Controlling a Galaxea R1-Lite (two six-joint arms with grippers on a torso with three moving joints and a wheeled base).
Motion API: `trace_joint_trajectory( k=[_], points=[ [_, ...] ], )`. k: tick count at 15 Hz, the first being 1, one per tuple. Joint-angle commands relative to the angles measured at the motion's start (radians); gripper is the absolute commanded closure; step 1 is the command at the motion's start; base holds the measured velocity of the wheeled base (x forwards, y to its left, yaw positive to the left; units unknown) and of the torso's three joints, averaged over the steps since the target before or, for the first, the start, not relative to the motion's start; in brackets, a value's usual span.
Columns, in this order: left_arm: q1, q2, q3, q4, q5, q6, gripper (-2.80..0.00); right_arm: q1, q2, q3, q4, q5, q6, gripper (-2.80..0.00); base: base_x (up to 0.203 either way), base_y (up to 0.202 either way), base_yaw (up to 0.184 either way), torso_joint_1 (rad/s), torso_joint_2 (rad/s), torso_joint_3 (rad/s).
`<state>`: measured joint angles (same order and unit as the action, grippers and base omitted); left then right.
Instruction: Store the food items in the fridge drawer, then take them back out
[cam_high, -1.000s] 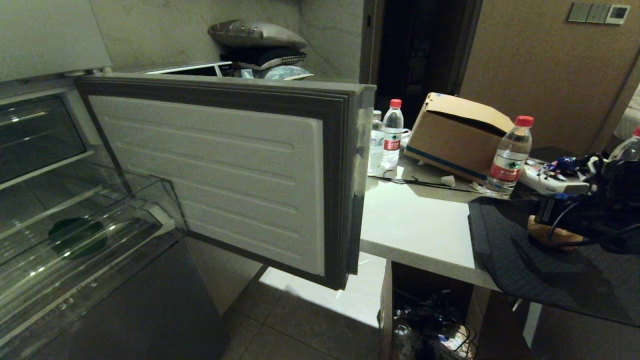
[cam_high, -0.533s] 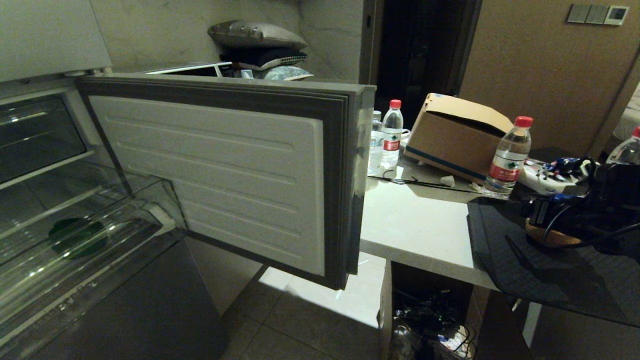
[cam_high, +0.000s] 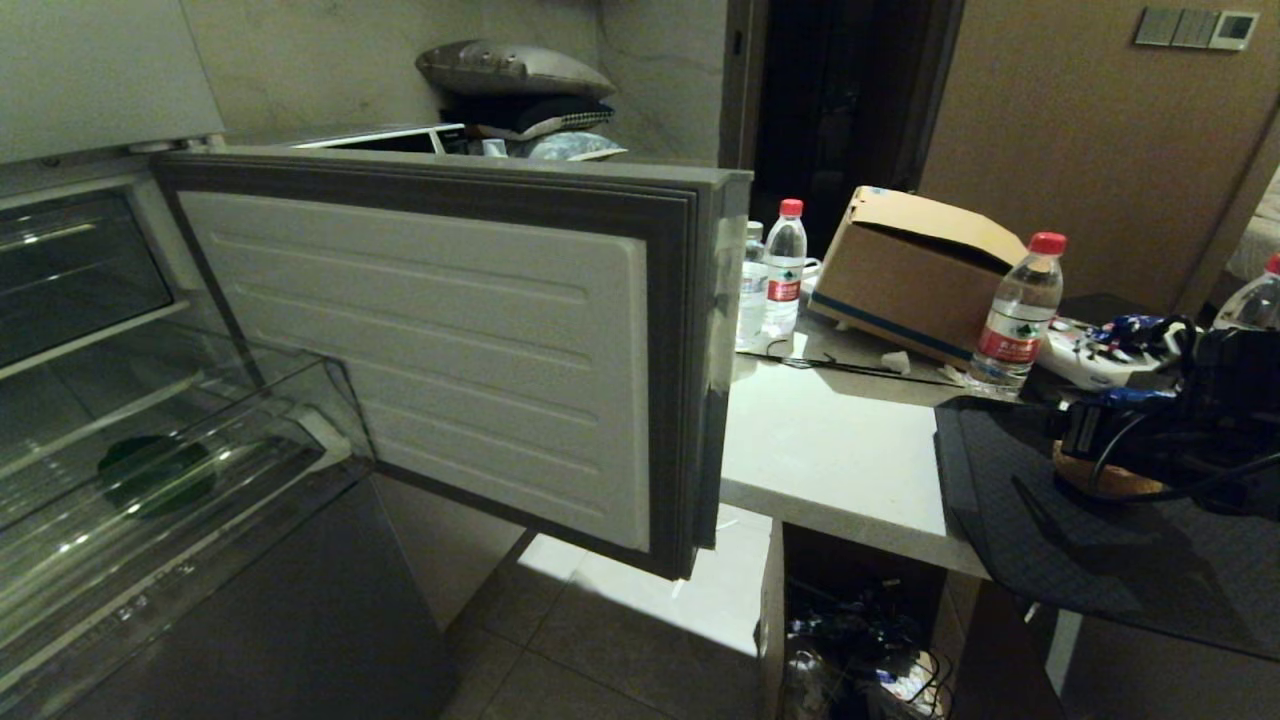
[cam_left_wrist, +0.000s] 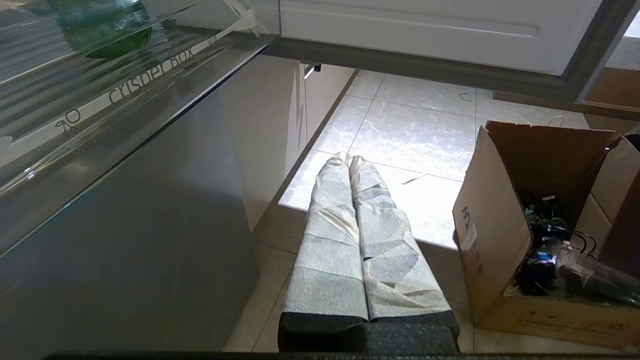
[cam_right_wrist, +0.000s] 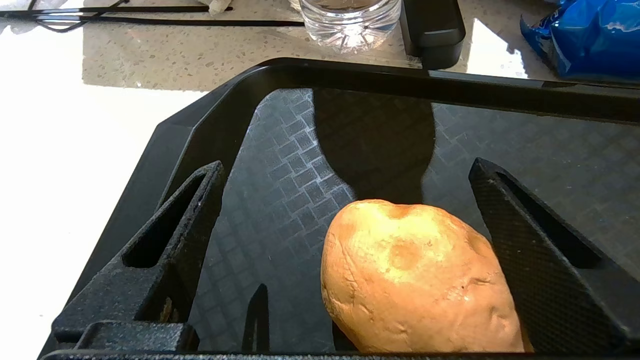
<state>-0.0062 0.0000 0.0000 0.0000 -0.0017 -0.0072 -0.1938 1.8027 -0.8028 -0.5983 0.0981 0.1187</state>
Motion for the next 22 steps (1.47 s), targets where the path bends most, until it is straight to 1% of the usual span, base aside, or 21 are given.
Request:
trace_joint_trajectory(
  k=[1, 10, 16, 22],
  points=[
    [0.0, 0.0, 0.0, 0.0, 0.0, 0.0, 0.0, -0.001, -0.015, 0.005, -0.006, 0.0, 0.001, -2.8, 0.0, 0.0, 0.0, 0.0, 0.0, 0.0],
    [0.0, 0.002, 0.0, 0.0, 0.0, 0.0, 0.0, -0.004, -0.059, -0.003, -0.006, -0.002, -0.005, -2.8, 0.0, 0.0, 0.0, 0.0, 0.0, 0.0],
    [0.0, 0.001, 0.0, 0.0, 0.0, 0.0, 0.0, -0.007, -0.072, 0.05, -0.006, -0.003, -0.011, -2.8, 0.0, 0.0, 0.0, 0.0, 0.0, 0.0],
    [0.0, 0.001, 0.0, 0.0, 0.0, 0.0, 0.0, -0.041, -0.065, 0.057, -0.005, -0.005, -0.012, -2.8, 0.0, 0.0, 0.0, 0.0, 0.0, 0.0]
  ],
)
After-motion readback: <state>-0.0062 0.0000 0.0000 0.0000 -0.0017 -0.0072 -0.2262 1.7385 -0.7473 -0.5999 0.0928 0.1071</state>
